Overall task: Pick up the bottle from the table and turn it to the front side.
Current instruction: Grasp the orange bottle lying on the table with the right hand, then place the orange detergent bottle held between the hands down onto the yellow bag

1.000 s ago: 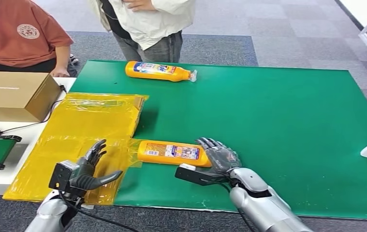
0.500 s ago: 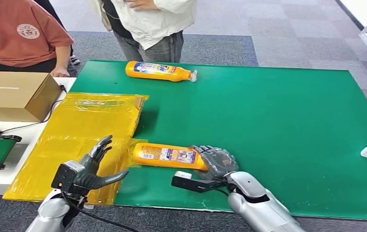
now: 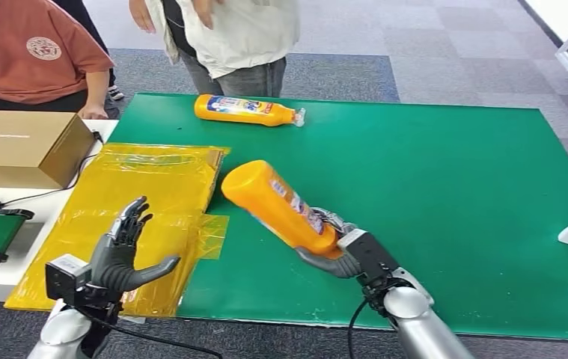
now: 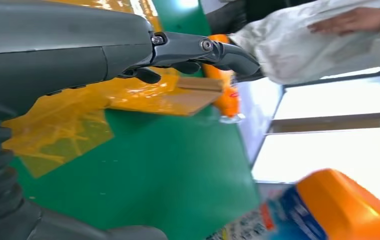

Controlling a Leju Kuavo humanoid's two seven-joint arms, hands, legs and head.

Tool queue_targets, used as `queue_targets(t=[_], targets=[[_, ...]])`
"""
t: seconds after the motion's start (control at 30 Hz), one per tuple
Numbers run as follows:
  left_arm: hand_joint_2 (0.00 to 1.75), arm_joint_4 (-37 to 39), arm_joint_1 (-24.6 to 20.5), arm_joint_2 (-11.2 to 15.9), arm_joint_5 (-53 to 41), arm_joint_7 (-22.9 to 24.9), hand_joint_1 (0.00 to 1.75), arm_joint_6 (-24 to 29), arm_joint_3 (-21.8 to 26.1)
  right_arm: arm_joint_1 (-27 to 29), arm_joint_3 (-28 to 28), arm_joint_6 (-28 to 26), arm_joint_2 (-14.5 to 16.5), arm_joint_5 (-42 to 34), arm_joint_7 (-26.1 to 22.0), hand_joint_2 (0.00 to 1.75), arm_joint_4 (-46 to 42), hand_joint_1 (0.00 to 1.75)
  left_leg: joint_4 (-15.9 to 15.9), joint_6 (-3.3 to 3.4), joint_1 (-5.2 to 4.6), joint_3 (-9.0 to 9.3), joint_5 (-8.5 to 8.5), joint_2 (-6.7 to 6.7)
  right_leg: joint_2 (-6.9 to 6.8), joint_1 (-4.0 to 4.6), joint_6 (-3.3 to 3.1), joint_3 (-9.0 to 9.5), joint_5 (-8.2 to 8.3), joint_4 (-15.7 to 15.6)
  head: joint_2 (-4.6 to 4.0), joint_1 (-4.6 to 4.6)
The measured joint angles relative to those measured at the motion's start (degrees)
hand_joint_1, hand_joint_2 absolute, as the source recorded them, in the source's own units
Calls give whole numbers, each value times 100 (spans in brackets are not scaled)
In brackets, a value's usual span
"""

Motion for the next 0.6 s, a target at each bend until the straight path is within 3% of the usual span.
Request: queue_targets(t=[0.07,0.3,0.6], targets=[[175,-189,27,-28,334,11,0,-123,3,104,-85,-52,0,-61,-101,175,-337,175,0,0,0,0,0,0,0,0,0,0,0,0,0,-1],[175,-477,20,-89,997,223,0,-712,-116,213,107,-577,9,809,-267,175,-765,175,0,-1,1,1,0,0,1,1,-1,-1,0,1,-1,0],[175,-517,-245,-130,2660,906,0,-1759,-948,68,719,-1013,131,1252,-466,175,-689,175,0,-1,0,0,0,1,0,0,0,0,1,0,-1,1]])
